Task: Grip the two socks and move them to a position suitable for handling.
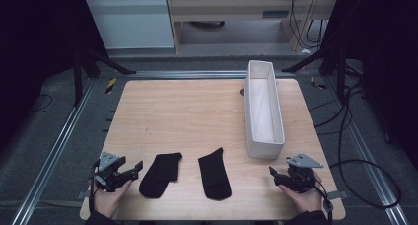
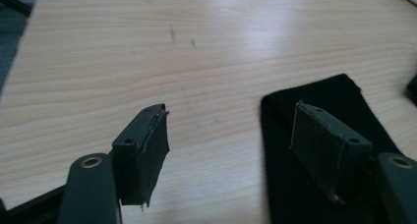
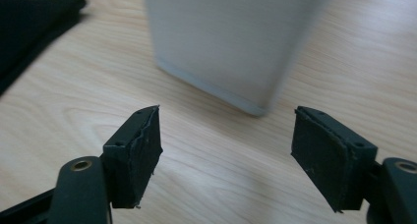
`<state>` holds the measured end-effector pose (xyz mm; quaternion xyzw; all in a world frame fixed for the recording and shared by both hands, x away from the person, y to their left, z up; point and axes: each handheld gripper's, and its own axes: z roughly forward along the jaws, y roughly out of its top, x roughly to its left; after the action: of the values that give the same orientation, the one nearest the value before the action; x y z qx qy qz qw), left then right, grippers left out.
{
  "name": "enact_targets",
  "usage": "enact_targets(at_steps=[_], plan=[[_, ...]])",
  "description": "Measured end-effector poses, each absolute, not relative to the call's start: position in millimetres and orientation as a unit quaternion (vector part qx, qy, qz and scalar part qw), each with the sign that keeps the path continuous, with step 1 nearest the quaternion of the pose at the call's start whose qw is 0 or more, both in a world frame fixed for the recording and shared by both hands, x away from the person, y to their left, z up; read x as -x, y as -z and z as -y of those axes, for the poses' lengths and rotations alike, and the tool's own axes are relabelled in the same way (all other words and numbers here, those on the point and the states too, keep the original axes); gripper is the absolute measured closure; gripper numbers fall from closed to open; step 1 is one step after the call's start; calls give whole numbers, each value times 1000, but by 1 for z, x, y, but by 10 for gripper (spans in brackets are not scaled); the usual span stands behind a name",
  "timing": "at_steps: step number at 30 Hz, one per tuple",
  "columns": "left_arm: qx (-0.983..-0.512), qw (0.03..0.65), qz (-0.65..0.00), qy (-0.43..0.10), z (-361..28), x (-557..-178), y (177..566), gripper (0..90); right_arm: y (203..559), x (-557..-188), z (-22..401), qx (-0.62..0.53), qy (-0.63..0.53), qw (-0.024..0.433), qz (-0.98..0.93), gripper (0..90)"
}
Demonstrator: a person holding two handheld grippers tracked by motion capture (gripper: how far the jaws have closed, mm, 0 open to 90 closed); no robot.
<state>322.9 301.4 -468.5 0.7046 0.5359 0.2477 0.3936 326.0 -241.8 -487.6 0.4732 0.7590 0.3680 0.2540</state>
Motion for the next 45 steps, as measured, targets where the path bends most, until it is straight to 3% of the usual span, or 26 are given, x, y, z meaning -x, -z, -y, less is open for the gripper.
enact_targets(at_steps=[17, 33, 45], plan=[[-753, 393, -479, -220, -242, -311, 471, 347, 472, -333, 157, -330, -428, 166, -825, 388], [-769, 409, -444, -212, -207, -310, 459, 373, 443, -364, 129, -295, -466, 168, -817, 450], [-791, 404, -421, -186, -179, -310, 466, 427, 464, -358, 113, -246, -434, 134, -856, 562]])
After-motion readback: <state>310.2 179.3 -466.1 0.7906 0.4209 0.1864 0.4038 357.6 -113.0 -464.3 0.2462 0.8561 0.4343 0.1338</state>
